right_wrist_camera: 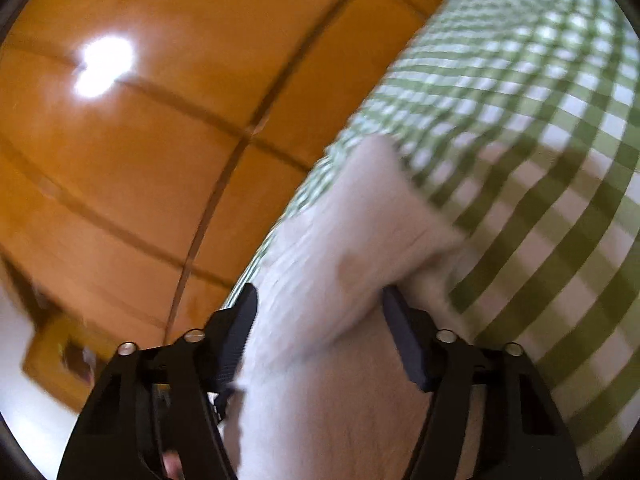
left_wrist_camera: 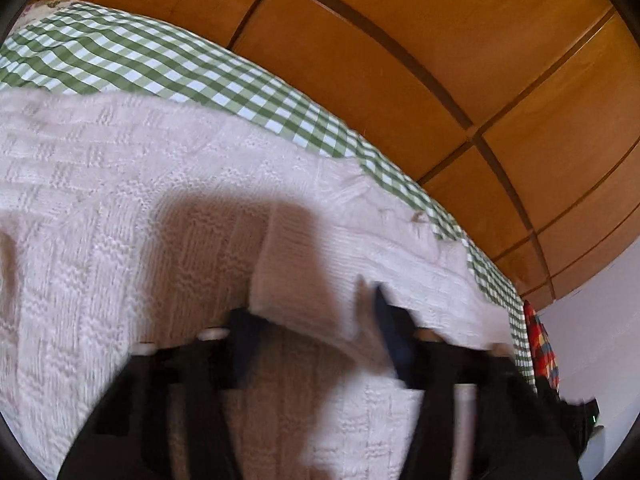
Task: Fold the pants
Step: 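Grasp a sleeve cuff with the left gripper and fold it across while right gripper holds the sweater edge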
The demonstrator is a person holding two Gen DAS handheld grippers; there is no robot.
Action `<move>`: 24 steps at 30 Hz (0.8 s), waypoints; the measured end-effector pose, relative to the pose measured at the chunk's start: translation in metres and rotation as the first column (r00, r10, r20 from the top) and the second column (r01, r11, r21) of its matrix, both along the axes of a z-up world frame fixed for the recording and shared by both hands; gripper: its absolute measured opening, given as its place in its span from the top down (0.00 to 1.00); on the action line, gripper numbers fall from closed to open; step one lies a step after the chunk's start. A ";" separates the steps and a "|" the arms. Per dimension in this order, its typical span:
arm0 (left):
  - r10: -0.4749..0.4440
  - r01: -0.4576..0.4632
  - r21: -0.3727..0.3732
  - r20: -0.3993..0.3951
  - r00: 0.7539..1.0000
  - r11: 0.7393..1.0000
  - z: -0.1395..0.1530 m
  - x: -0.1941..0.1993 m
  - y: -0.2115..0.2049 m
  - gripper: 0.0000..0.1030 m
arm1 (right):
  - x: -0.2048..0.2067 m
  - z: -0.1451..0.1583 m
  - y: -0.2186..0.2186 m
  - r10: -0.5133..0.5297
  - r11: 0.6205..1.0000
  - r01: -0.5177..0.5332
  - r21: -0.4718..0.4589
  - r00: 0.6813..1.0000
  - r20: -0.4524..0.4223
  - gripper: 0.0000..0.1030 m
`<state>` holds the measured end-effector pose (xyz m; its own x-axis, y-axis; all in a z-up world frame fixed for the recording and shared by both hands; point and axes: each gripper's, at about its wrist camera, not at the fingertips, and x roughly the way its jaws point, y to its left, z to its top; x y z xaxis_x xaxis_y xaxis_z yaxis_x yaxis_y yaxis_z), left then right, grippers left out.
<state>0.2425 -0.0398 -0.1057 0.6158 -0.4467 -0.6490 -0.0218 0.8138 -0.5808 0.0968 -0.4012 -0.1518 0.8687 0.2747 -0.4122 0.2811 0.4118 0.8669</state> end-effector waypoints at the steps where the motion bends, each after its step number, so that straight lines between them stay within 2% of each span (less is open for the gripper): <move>1: -0.017 0.017 0.016 -0.013 1.000 1.000 -0.001 0.003 0.000 0.85 | 0.005 -0.005 -0.004 -0.005 1.000 0.006 0.022 1.000 -0.020 0.57; 2: -0.027 0.028 0.023 -0.012 1.000 0.999 0.000 0.005 0.001 0.93 | 0.013 -0.011 -0.009 -0.003 0.999 0.005 0.038 0.998 -0.060 0.70; 4: -0.031 0.030 0.025 0.028 0.999 0.999 0.009 0.000 0.007 0.94 | 0.021 -0.014 -0.011 -0.007 1.000 0.009 0.021 0.996 -0.093 0.79; 7: -0.002 -0.001 0.033 0.102 0.995 0.999 0.024 -0.012 0.021 0.94 | 0.021 0.000 -0.006 -0.023 0.996 0.018 -0.088 0.998 -0.058 0.79; 8: 0.001 -0.007 0.051 0.113 0.994 0.999 0.025 -0.013 0.025 0.94 | 0.021 0.003 -0.002 -0.026 0.990 0.019 -0.139 0.998 -0.054 0.79; 10: -0.016 0.006 0.101 0.095 0.995 0.995 0.018 -0.007 0.027 0.93 | 0.024 -0.004 0.000 -0.028 0.988 0.015 -0.156 0.996 -0.085 0.79; 11: -0.014 0.007 0.119 0.064 0.998 0.993 0.011 -0.003 0.028 0.88 | 0.025 -0.008 0.001 -0.031 0.987 0.015 -0.159 0.995 -0.098 0.84; 12: -0.013 0.010 0.101 0.032 0.999 0.995 0.002 -0.001 0.030 0.78 | 0.025 -0.012 0.000 -0.037 0.987 0.020 -0.158 0.994 -0.102 0.85; 13: -0.017 0.016 0.080 0.018 1.000 0.997 -0.003 0.001 0.031 0.72 | 0.025 -0.014 0.001 -0.041 0.988 0.025 -0.154 0.994 -0.099 0.87; 16: -0.040 0.038 0.037 0.042 0.998 0.999 -0.006 0.001 0.032 0.59 | 0.024 -0.014 0.002 -0.058 0.982 0.038 -0.183 0.992 -0.108 0.89; 18: -0.071 0.068 0.043 0.076 0.995 0.997 -0.001 -0.004 0.027 0.33 | 0.022 -0.013 0.003 -0.073 0.979 0.051 -0.198 0.991 -0.108 0.89; 21: -0.043 0.033 0.091 0.110 0.993 0.995 0.007 -0.017 0.026 0.16 | 0.015 -0.015 0.001 -0.097 0.980 0.081 -0.184 0.992 -0.082 0.89; 24: 0.019 -0.030 0.087 0.124 0.992 0.996 0.010 -0.033 0.038 0.11 | 0.002 -0.016 -0.006 -0.122 0.981 0.112 -0.158 0.991 -0.058 0.88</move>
<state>0.2090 -0.0019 -0.0959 0.7033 -0.3743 -0.6043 0.0242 0.8623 -0.5059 0.0991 -0.4074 -0.1675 0.8600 0.1016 -0.5001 0.3906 0.4996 0.7732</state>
